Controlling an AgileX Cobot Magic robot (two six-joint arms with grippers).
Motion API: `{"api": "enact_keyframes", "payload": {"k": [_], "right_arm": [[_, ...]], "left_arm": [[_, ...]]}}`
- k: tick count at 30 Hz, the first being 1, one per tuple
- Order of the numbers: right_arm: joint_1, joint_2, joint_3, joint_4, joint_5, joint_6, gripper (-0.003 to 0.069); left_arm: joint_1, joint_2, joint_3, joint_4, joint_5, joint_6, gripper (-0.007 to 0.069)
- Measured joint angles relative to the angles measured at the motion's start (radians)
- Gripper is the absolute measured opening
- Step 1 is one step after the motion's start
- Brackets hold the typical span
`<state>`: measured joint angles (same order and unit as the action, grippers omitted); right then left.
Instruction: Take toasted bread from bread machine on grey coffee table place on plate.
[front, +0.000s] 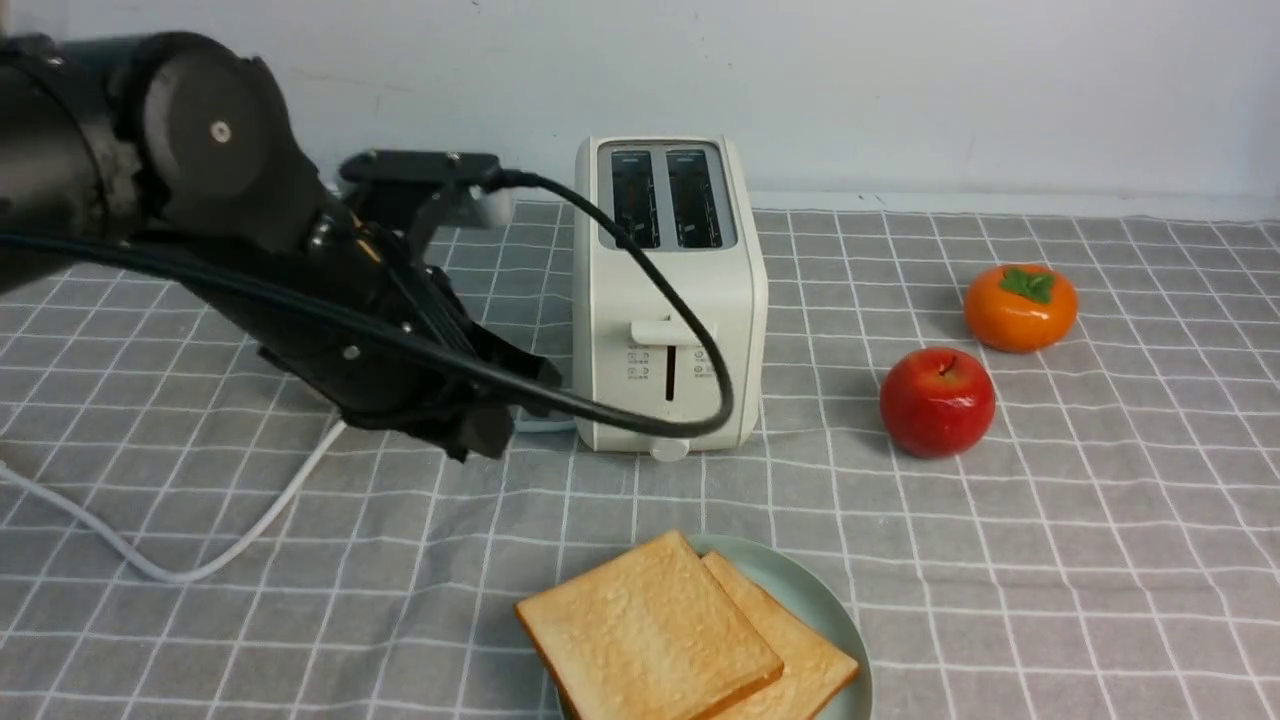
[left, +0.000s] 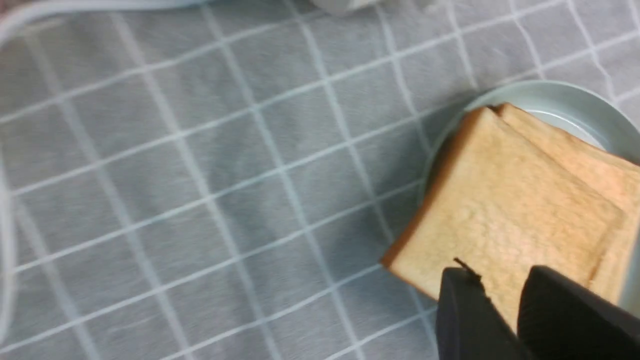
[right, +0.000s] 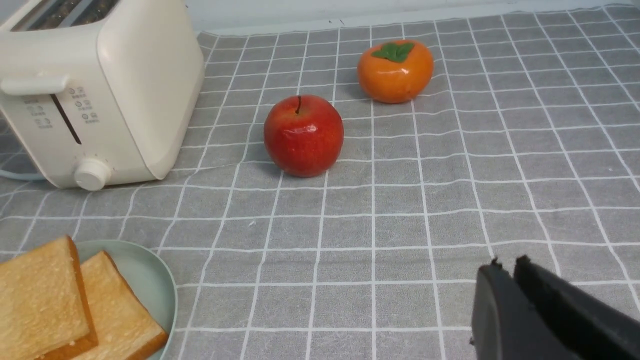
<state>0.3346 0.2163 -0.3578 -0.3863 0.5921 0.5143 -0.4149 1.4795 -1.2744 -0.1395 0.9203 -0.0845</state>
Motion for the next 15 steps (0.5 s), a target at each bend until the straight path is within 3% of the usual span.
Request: {"api": "enact_keyframes", "payload": {"k": [7, 12, 15], "right_arm": [[0.000, 0.000, 0.000, 0.000, 0.000, 0.000, 0.0053], [0.000, 0.000, 0.000, 0.000, 0.000, 0.000, 0.0055], [0.000, 0.000, 0.000, -0.006, 0.000, 0.000, 0.0057]], "left_arm": [[0.000, -0.215, 0.002, 0.275, 0.152, -0.193, -0.0014], [0.000, -0.434, 0.096, 0.315, 0.137, -0.274, -0.0014], [0.000, -0.652, 0.262, 0.319, 0.037, -0.336, -0.0014]]}}
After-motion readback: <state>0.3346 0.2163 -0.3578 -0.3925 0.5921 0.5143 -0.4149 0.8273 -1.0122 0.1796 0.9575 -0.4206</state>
